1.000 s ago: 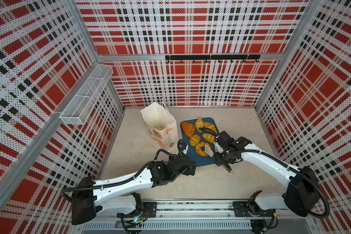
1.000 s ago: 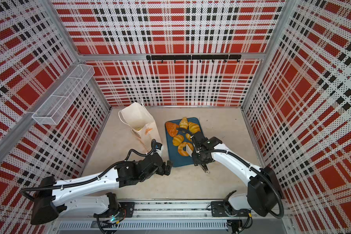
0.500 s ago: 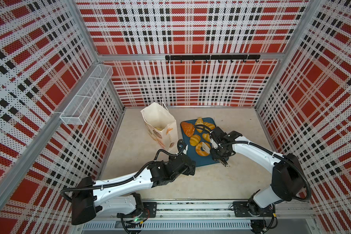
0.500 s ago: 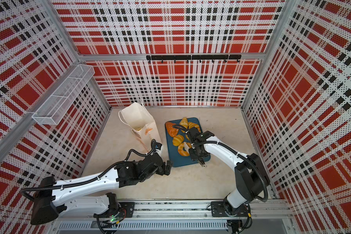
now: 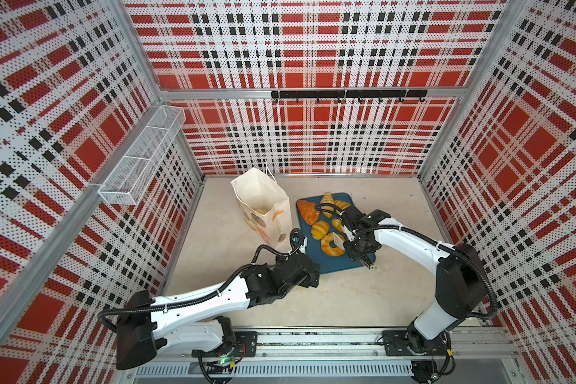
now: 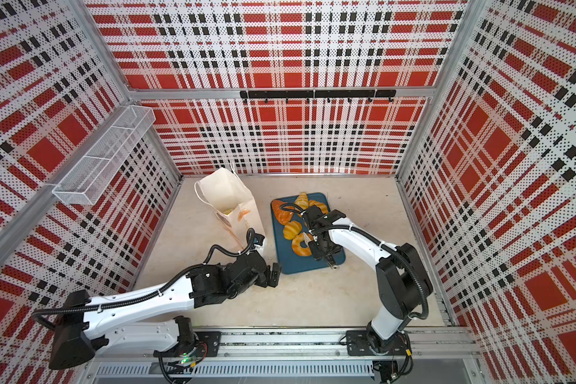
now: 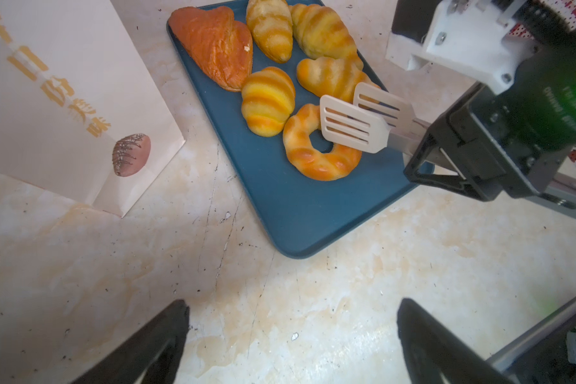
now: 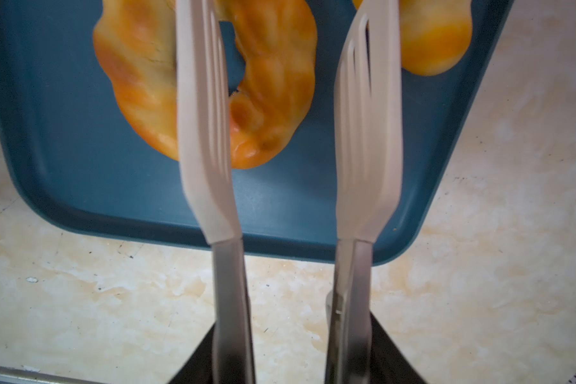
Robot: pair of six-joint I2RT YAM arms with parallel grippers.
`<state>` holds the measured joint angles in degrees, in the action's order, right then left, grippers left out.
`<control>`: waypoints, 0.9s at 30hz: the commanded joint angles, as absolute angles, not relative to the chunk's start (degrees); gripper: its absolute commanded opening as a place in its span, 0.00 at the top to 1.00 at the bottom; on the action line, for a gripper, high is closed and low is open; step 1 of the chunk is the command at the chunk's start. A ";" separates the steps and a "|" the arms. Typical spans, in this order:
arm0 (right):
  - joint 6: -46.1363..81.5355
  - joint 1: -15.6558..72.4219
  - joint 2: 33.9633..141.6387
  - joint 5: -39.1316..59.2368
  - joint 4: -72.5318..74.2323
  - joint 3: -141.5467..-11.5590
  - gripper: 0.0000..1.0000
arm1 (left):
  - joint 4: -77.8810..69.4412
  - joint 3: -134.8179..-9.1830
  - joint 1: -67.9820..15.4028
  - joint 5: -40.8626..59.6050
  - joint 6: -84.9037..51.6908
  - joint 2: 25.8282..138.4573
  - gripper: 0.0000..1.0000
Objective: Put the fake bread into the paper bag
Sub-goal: 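Lower the open tongs with the right gripper around the ring roll, then squeeze the tongs shut on the ring roll with the right gripper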
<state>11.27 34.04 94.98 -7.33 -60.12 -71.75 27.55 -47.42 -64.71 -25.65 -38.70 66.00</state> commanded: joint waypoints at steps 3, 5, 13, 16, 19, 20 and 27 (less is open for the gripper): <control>8.80 34.05 96.45 -9.77 -62.09 -75.04 0.51 | 27.83 -47.81 -65.04 -28.21 -39.52 63.65 0.01; 8.18 34.59 97.45 -9.91 -62.40 -75.51 0.51 | 27.71 -47.72 -64.95 -28.22 -39.46 63.46 0.01; 7.78 35.92 100.80 -13.69 -65.36 -77.98 0.52 | 27.69 -47.03 -64.86 -27.89 -40.27 63.11 0.01; 7.52 36.79 102.13 -14.57 -66.58 -79.53 0.53 | 27.66 -47.01 -64.80 -27.97 -40.28 63.17 0.00; 7.29 37.96 103.60 -15.20 -67.75 -80.92 0.54 | 27.60 -46.94 -64.75 -27.94 -40.30 63.36 0.00; 7.21 38.23 104.08 -15.10 -67.94 -81.11 0.54 | 27.67 -46.91 -64.82 -27.92 -40.28 63.37 0.00; 6.95 38.54 104.79 -14.41 -68.89 -81.47 0.60 | 27.91 -46.21 -64.78 -28.30 -40.51 62.34 0.01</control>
